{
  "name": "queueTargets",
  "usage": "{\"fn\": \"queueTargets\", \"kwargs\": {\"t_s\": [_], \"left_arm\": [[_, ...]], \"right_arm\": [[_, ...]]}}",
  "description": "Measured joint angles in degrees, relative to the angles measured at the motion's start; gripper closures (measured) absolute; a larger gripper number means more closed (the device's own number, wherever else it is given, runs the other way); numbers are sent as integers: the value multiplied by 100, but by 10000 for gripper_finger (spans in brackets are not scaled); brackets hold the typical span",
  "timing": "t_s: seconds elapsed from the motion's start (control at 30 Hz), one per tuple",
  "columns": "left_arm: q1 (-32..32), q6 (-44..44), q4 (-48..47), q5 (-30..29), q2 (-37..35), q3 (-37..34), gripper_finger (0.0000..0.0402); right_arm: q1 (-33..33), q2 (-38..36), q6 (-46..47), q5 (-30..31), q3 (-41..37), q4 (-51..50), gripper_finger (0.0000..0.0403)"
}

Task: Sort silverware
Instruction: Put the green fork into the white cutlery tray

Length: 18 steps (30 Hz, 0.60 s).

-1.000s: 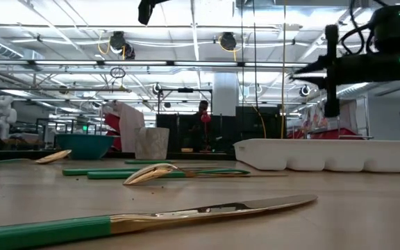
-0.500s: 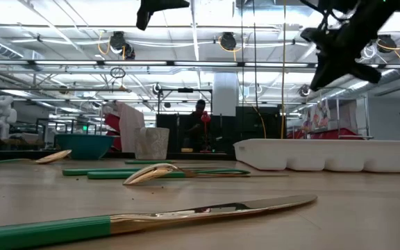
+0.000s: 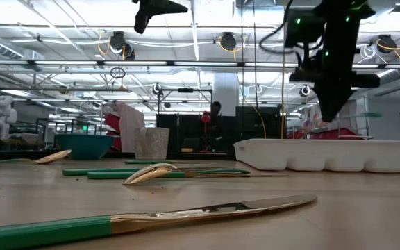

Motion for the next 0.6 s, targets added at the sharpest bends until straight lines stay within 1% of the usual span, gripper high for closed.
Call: {"fn": "queueTargets", "kwargs": {"t_s": [0.2, 0.3, 0.43, 0.6], "left_arm": [[0, -52, -47, -1, 0, 0, 279], [0, -56, -54, 0, 0, 0, 279], [0, -58, -70, 0, 0, 0, 279], [0, -58, -90, 2, 0, 0, 279]], "right_arm": [[28, 681, -78, 11, 33, -20, 402], [23, 968, -129, 193, 272, -134, 402], [-4, 1446, -417, 702, 890, -656, 402], [-85, 2361, -1090, 1138, 1900, -1588, 402]]}}
